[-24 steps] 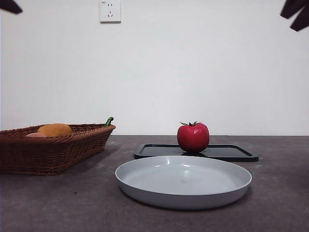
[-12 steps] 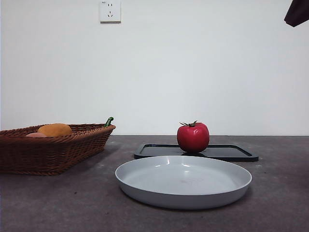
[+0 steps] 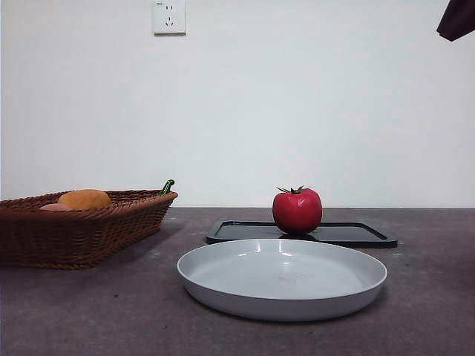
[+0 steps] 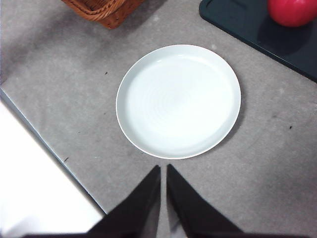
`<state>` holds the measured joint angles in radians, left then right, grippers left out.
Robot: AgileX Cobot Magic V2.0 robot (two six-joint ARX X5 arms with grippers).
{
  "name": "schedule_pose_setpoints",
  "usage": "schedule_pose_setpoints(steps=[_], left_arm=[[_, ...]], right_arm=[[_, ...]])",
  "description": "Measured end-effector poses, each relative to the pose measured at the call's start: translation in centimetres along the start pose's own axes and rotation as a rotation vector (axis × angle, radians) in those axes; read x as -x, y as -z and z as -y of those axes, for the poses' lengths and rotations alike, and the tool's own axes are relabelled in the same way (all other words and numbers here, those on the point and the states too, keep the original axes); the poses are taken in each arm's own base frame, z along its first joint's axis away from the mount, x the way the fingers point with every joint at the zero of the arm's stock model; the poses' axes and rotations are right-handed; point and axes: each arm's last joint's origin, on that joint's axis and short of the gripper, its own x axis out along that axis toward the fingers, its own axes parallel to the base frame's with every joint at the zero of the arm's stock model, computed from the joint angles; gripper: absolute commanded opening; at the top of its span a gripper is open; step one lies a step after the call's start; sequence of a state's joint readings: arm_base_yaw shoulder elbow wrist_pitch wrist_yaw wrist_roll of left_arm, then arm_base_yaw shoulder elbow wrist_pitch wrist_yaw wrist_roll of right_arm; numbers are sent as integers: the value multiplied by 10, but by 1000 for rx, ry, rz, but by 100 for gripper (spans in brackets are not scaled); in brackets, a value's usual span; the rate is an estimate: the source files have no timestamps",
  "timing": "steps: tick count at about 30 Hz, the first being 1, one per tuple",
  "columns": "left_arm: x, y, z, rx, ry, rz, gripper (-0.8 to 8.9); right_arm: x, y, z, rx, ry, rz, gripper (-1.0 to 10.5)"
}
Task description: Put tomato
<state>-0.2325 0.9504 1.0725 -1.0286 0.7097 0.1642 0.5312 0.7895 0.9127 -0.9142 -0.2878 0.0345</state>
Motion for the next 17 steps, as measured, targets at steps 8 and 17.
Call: schedule_pose_setpoints(steps=[8, 17], left_arm=[[16, -6, 8, -185, -48, 157, 8], [45, 26, 12, -588, -487, 706, 8]], right_arm=[[0, 0, 0, 0, 0, 0, 10], [0, 0, 0, 0, 0, 0, 10]])
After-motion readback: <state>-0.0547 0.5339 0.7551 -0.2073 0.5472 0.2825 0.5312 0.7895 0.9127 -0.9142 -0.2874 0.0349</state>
